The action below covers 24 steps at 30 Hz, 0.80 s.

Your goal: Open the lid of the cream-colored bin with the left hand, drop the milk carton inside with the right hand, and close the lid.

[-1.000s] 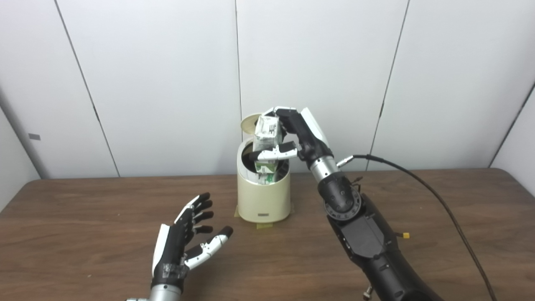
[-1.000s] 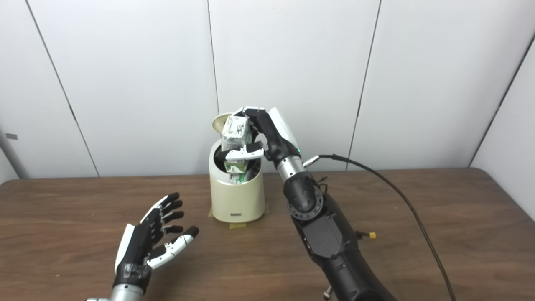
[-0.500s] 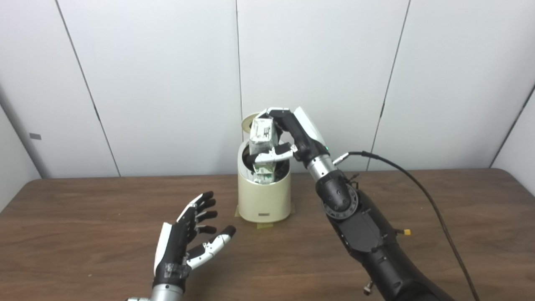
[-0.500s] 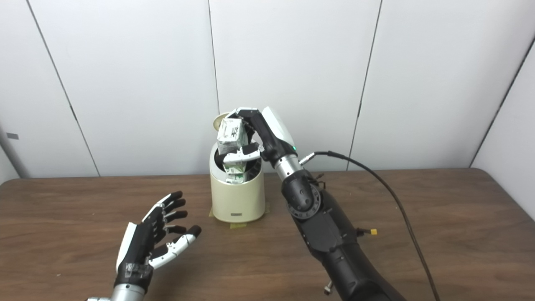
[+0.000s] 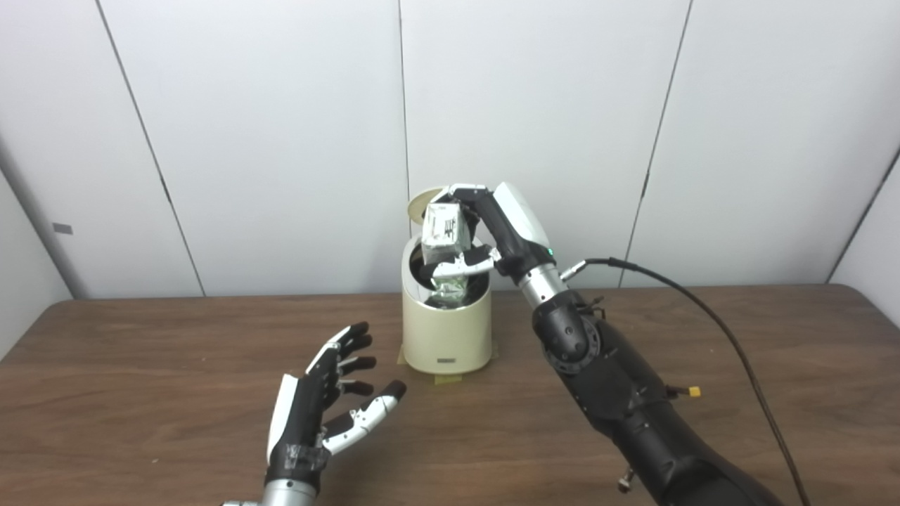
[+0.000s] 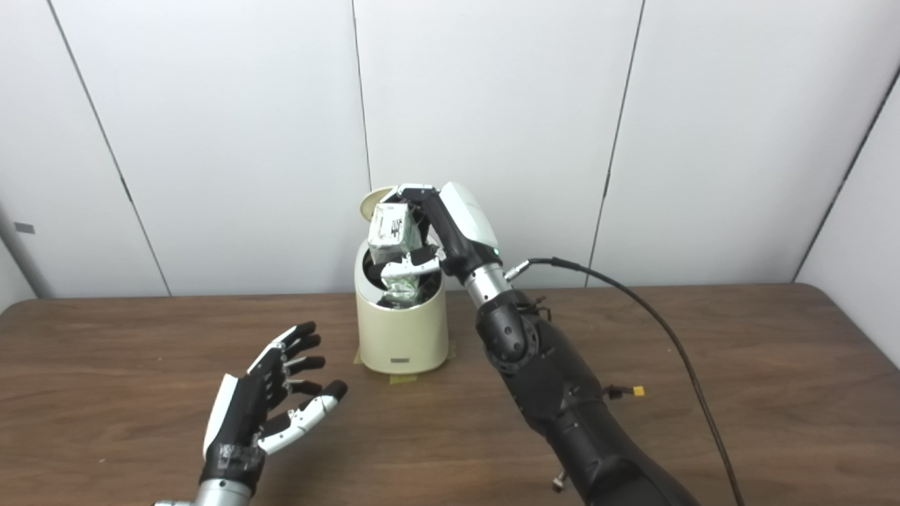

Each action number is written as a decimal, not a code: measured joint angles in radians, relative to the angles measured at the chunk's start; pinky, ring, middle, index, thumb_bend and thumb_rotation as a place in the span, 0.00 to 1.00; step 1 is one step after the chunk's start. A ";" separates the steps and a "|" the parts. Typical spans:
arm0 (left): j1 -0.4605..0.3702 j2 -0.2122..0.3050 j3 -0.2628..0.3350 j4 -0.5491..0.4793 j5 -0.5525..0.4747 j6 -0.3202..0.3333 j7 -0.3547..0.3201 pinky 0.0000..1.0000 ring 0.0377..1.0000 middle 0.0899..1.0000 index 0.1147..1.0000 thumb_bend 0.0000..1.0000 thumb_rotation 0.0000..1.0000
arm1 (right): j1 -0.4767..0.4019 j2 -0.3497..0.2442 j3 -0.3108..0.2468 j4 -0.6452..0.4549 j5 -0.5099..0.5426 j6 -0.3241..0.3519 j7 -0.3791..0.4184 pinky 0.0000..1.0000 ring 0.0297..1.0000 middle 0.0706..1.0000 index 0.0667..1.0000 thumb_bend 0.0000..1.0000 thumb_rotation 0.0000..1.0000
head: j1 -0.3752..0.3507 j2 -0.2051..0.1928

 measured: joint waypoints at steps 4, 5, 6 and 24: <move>0.006 -0.004 -0.005 -0.008 0.010 0.000 0.000 0.61 0.75 0.83 0.84 0.63 0.19 | -0.016 -0.005 0.017 0.043 -0.010 -0.024 -0.032 0.29 0.31 0.39 0.50 0.52 0.00 | 0.011 0.005; 0.007 -0.004 -0.007 -0.010 0.013 0.000 0.000 0.61 0.75 0.83 0.84 0.63 0.19 | -0.019 -0.007 0.023 0.053 -0.013 -0.029 -0.041 0.29 0.31 0.39 0.50 0.52 0.00 | 0.011 0.005; 0.009 -0.004 -0.009 -0.010 0.015 0.001 0.000 0.61 0.75 0.83 0.84 0.63 0.19 | -0.021 -0.008 0.029 0.060 -0.017 -0.032 -0.052 0.30 0.32 0.39 0.50 0.52 0.00 | 0.011 0.005; 0.016 -0.012 -0.018 -0.033 0.020 0.002 -0.001 0.61 0.76 0.84 0.84 0.63 0.19 | -0.046 -0.007 0.130 0.167 -0.024 -0.039 -0.184 0.29 0.32 0.39 0.50 0.52 0.00 | 0.017 0.017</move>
